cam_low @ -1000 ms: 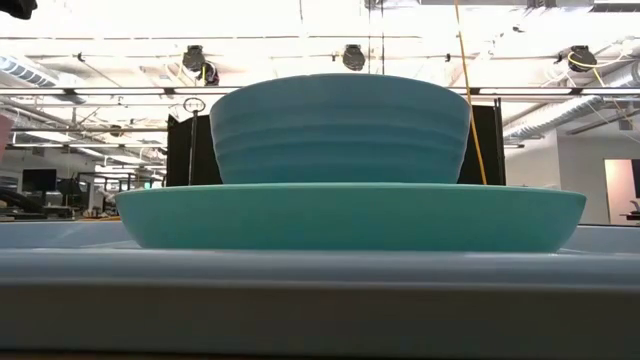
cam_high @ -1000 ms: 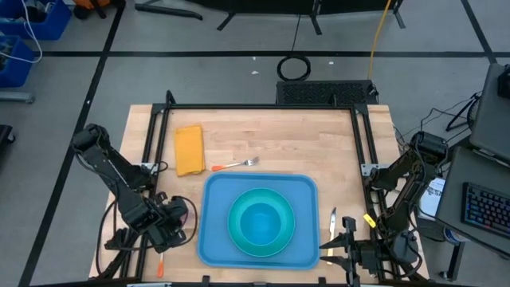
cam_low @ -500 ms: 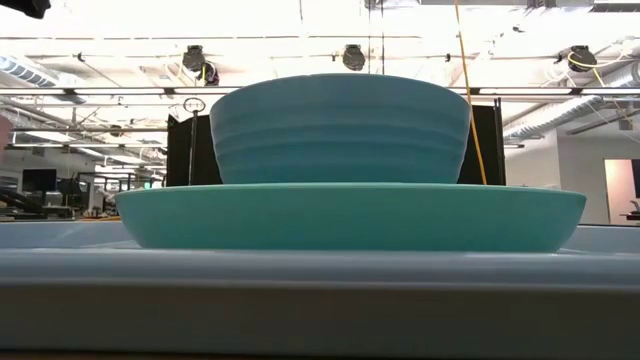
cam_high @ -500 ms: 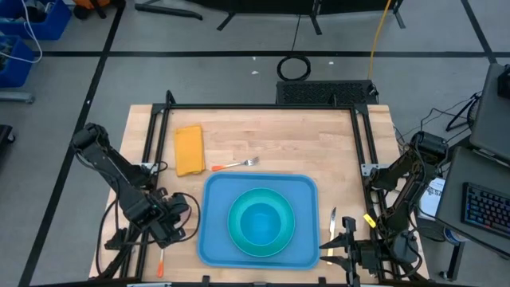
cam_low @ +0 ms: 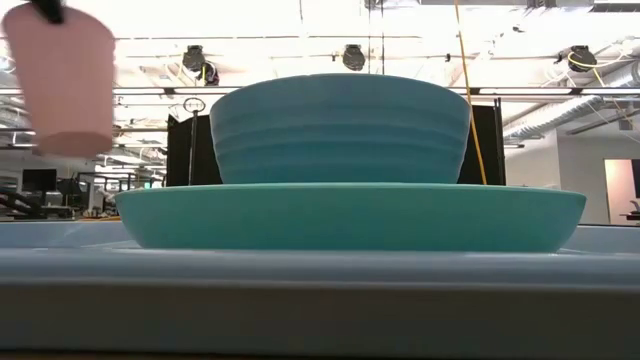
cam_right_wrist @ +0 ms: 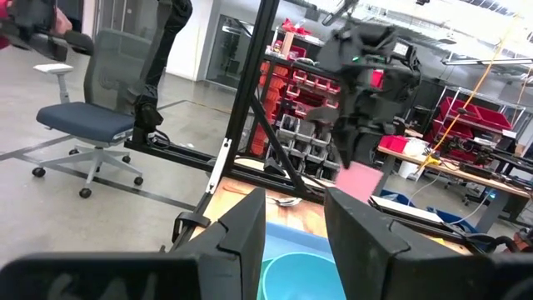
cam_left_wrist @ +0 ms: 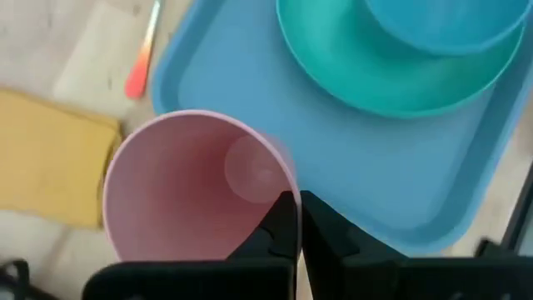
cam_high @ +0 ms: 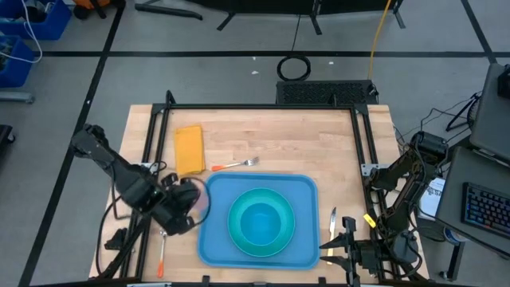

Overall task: Set up tray
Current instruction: Put the pink cup on the blue serving tray to the top right of the light blue plate

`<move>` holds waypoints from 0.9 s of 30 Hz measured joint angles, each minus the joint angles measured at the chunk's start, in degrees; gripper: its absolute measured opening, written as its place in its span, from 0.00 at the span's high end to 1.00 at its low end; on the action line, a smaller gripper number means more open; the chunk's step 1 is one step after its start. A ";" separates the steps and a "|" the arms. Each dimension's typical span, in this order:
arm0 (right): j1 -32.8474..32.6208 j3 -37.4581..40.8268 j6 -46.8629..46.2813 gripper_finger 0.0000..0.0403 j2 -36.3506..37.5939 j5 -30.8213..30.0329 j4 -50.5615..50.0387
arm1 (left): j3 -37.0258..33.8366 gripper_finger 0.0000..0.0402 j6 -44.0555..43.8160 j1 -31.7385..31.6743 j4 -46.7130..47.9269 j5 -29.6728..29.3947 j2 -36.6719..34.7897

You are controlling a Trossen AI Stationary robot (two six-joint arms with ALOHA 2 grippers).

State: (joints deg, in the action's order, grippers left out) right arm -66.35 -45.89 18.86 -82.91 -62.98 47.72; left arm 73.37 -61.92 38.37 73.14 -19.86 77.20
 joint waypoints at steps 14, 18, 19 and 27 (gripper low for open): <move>0.00 0.00 0.23 0.72 0.00 0.00 -0.02 | 5.63 0.99 26.65 -16.69 -15.01 1.83 0.73; 0.00 0.00 0.23 0.72 0.00 -0.01 -0.04 | 5.70 0.99 33.65 -19.94 -22.67 4.60 2.40; -0.01 0.00 0.24 0.72 0.00 0.00 -0.02 | 5.70 0.99 35.18 -20.74 -24.59 4.87 2.81; -0.20 0.00 1.56 0.72 0.00 0.02 0.18 | 5.70 0.99 45.55 -26.38 -37.87 7.89 8.49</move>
State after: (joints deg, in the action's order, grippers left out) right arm -66.54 -45.89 20.42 -82.91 -62.96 47.90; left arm 79.07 -16.37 11.99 35.27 -11.97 85.69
